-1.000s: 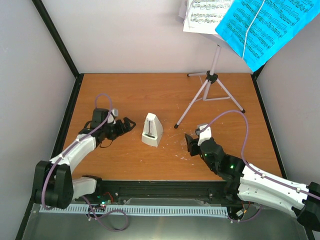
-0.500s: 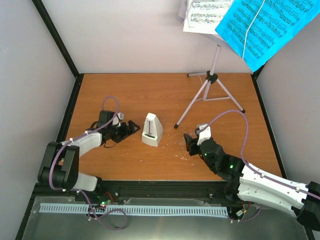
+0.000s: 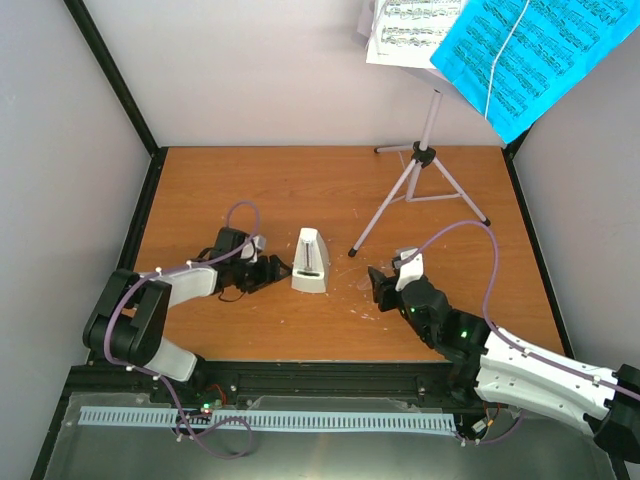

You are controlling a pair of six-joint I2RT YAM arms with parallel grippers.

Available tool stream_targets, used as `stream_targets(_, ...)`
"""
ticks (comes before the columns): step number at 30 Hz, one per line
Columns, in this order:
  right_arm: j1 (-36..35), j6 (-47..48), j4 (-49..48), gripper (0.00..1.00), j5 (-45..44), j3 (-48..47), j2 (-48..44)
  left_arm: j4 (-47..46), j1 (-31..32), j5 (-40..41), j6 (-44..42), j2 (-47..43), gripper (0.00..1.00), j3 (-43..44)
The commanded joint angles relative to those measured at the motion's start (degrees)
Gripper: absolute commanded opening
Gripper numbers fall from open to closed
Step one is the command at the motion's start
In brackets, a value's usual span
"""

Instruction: Pack up the instrument practice props

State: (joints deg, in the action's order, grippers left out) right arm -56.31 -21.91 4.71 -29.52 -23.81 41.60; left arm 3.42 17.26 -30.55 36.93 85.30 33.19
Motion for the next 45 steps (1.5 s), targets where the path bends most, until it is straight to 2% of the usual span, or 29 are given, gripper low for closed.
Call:
stream_targets(1,0.24,-0.91,-1.21,0.50,-0.71,0.95,-1.62,-1.92,1.66,-2.59,0.34,-0.52,0.75,-1.83)
stream_targets(6,0.25,-0.18,-1.84,0.50,-0.49,0.98,-2.05,-6.35,6.53,-7.15,1.49,1.01,0.75,-1.13)
stream_targets(11,0.25,-0.30,-2.09,0.50,0.17,1.00,-2.84,-13.11,9.02,-13.47,2.35,1.34,0.81,-0.62)
stream_targets(16,0.24,2.28,-3.50,0.51,3.18,0.51,-4.01,-5.50,8.89,-7.24,-0.35,-2.88,0.84,0.12)
stream_targets(19,0.24,3.60,-5.10,0.50,5.60,-0.16,-4.01,-2.23,7.80,-6.51,-4.02,-9.40,0.96,0.97)
stream_targets(21,0.20,4.20,-8.23,0.50,8.38,0.17,-4.31,1.46,6.17,-7.58,-7.32,-14.35,0.99,4.32)
stream_targets(24,0.09,4.03,-13.94,0.50,10.88,1.06,-3.48,8.72,3.32,-11.45,-12.22,-16.27,0.99,13.42)
stream_targets(28,-1.25,3.52,-18.40,0.50,10.87,0.53,0.91,18.40,0.95,-13.78,-16.47,-11.08,0.99,26.71)
stream_targets(32,-8.08,5.72,-25.36,0.49,3.60,0.43,6.45,18.32,0.67,-19.20,-18.54,-4.49,0.99,31.72)
stream_targets(36,-11.18,6.37,-27.30,0.49,-1.01,-1.73,13.04,14.64,0.67,-27.57,-17.91,0.29,0.94,31.09)
stream_targets(39,-11.62,6.29,-28.78,0.49,-1.04,-2.29,15.81,9.90,0.67,-27.79,-18.12,-0.13,0.85,28.80)
stream_targets(45,-11.63,6.94,-27.66,0.50,-1.83,-3.45,18.02,7.01,0.67,-29.61,-18.74,1.61,0.72,27.16)
